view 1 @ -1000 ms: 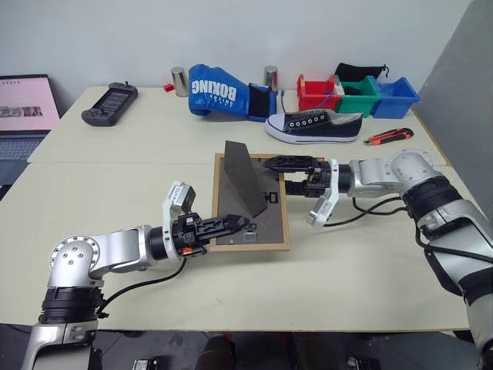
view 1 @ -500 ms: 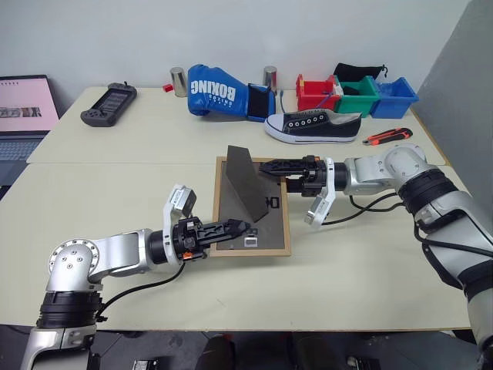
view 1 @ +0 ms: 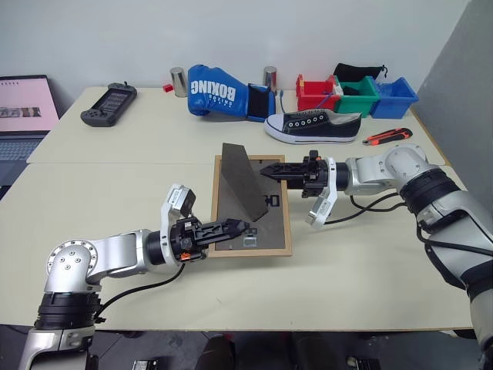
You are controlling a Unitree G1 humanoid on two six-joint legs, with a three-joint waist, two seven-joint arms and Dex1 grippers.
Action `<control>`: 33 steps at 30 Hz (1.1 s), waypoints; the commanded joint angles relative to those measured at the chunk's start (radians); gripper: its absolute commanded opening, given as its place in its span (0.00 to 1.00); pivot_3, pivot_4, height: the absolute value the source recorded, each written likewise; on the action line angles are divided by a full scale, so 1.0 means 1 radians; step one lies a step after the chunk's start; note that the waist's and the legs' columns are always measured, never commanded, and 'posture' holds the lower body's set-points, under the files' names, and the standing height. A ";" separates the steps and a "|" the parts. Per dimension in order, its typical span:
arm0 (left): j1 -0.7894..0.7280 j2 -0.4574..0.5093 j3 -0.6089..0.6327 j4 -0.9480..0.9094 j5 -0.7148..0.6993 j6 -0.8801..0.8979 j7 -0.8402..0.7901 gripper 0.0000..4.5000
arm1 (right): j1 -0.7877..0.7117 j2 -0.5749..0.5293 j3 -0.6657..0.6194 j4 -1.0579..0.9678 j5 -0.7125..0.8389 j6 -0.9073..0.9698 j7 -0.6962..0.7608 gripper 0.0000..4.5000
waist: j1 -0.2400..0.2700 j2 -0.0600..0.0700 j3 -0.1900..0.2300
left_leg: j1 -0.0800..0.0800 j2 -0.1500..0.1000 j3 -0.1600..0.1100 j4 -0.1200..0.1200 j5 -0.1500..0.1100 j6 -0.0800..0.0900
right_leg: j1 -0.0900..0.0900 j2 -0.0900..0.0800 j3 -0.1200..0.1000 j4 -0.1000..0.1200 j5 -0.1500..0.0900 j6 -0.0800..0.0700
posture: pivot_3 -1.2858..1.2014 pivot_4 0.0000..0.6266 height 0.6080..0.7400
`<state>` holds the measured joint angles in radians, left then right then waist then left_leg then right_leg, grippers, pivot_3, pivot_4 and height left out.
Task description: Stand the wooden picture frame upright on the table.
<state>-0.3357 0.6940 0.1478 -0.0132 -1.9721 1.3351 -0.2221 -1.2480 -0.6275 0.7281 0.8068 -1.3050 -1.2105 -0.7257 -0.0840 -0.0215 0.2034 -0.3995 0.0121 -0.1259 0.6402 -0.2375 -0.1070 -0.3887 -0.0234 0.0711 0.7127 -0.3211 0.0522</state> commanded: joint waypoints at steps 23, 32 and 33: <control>-0.089 0.398 0.199 -0.195 0.129 -0.064 -0.076 1.00 | -0.014 0.065 -0.068 0.343 0.441 -0.272 0.285 0.29 | -0.004 -0.003 0.001 | 0.000 0.001 0.000 0.001 0.000 0.000 | 0.000 0.000 0.000 0.000 0.000 0.000 | 0.52 0.24 1.00; 0.042 0.503 0.306 -0.266 0.584 -0.199 -0.333 1.00 | 0.122 0.366 -0.454 0.265 1.517 0.353 1.711 0.29 | -0.028 -0.005 0.000 | 0.003 0.006 0.001 -0.001 0.000 0.001 | 0.005 0.002 -0.002 -0.002 0.000 -0.001 | 0.52 0.24 1.00; 0.060 0.501 0.322 -0.268 0.600 -0.204 -0.351 1.00 | 0.127 0.383 -0.499 0.212 1.586 0.512 1.803 0.29 | -0.027 -0.004 0.001 | 0.003 0.009 0.002 -0.001 0.000 0.001 | 0.005 0.003 -0.002 -0.002 0.000 -0.001 | 0.52 0.24 1.00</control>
<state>-0.3164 1.1842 0.4622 -0.2466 -1.4120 1.1237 -0.5086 -1.0882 -0.2594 0.4118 1.1810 -0.0756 -1.0488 0.8131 -0.1107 -0.0256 0.2041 -0.3972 0.0247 -0.1258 0.6394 -0.2381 -0.1059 -0.3839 -0.0197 0.0670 0.7111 -0.3207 0.0514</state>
